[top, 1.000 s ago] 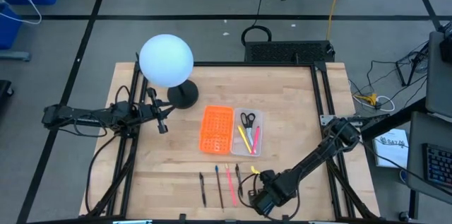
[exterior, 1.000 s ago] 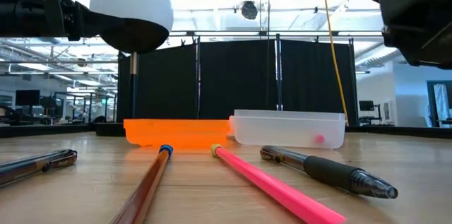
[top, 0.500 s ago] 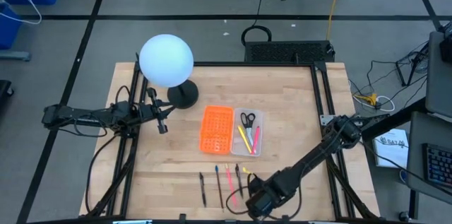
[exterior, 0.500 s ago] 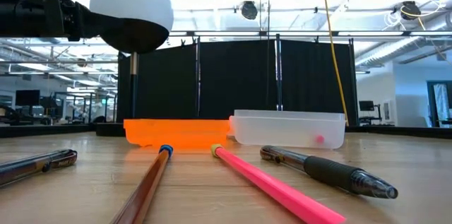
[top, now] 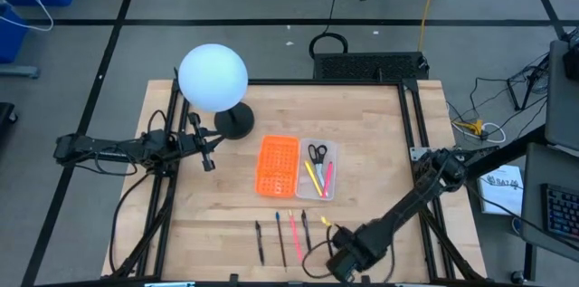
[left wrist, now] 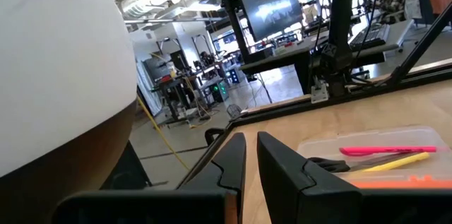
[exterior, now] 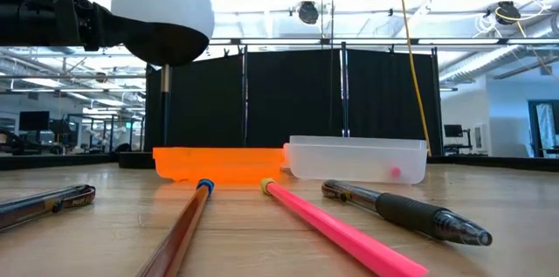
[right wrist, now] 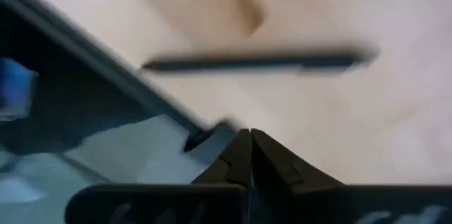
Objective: Pick & place school supplies into a supply box
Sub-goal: Put the right black pen into the orange supply box
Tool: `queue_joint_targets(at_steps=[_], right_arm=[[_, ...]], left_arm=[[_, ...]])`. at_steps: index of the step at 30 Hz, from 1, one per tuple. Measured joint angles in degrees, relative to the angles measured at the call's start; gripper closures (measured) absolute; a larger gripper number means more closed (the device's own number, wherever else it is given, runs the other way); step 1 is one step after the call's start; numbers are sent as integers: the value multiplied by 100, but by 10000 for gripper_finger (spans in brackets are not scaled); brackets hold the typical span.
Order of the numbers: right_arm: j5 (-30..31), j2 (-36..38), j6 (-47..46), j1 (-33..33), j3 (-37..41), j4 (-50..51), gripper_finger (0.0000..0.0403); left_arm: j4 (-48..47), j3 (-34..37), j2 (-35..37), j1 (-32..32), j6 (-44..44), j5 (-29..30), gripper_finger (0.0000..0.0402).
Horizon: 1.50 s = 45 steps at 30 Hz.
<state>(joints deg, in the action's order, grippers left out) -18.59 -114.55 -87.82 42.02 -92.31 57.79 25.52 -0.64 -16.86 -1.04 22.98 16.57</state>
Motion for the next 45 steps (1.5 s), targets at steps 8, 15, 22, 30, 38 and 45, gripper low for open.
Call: queue_joint_targets(at_steps=[8,15,22,30,38,45], right_arm=[[555,5,-2512,559,138,-584,400],[644,7,-3042,536,710,-871,402],[597,57,-2980,331,1759,-2301,402],[359,40,-2087,-105,2461,-2280,402],[338,51,-1186,-551,2697,-2211,402],[417,67,-753,-765,2695,-1523,402]], left_arm=[[4,0,0,0,-11,-1,355],[14,0,0,0,-15,-3,355],[115,0,0,0,11,-3,355],[126,0,0,0,11,-7,355],[129,0,0,0,13,-8,355],[129,0,0,0,-40,-8,355]])
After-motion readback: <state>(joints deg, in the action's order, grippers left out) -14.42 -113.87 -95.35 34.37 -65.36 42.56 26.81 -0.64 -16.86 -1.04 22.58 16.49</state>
